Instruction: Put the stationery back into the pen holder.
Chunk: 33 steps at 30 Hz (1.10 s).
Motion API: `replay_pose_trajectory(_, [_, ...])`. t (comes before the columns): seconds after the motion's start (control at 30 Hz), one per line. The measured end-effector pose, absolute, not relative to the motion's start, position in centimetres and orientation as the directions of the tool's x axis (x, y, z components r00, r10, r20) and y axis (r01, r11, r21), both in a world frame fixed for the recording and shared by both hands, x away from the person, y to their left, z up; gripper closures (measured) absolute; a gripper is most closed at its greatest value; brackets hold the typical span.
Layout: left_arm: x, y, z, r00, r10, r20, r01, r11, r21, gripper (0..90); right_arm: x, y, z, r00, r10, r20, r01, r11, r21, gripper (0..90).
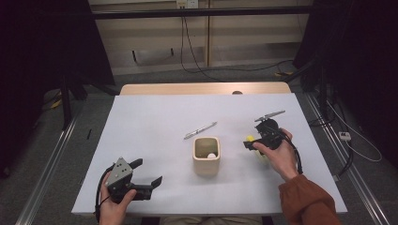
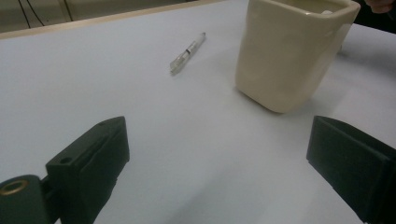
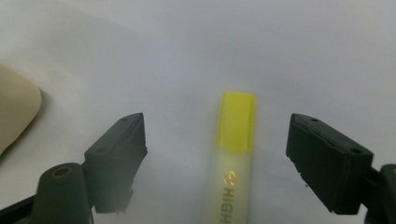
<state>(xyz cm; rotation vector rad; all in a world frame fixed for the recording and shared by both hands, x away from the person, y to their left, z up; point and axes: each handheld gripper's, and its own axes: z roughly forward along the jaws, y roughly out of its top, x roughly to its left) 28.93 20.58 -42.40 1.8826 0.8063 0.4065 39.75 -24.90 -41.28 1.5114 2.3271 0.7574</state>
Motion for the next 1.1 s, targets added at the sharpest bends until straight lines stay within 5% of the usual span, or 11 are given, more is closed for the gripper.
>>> replay_pose_trajectory(0.4, [29.0, 20.5, -42.5, 0.724, 0.686, -0.075, 0.355, -0.277, 0.893, 5.9, 41.9, -24.7, -42.7, -0.385, 0.922, 0.048, 0.827, 0.321, 0.462, 30.1])
replay_pose_trajectory(1.1, [29.2, 20.4, -42.6, 0.723, 0.686, -0.089, 0.37, -0.275, 0.887, 5.9, 42.0, -24.5, -43.3, -0.38, 0.925, 0.024, 0.851, 0.339, 0.401, 61.6])
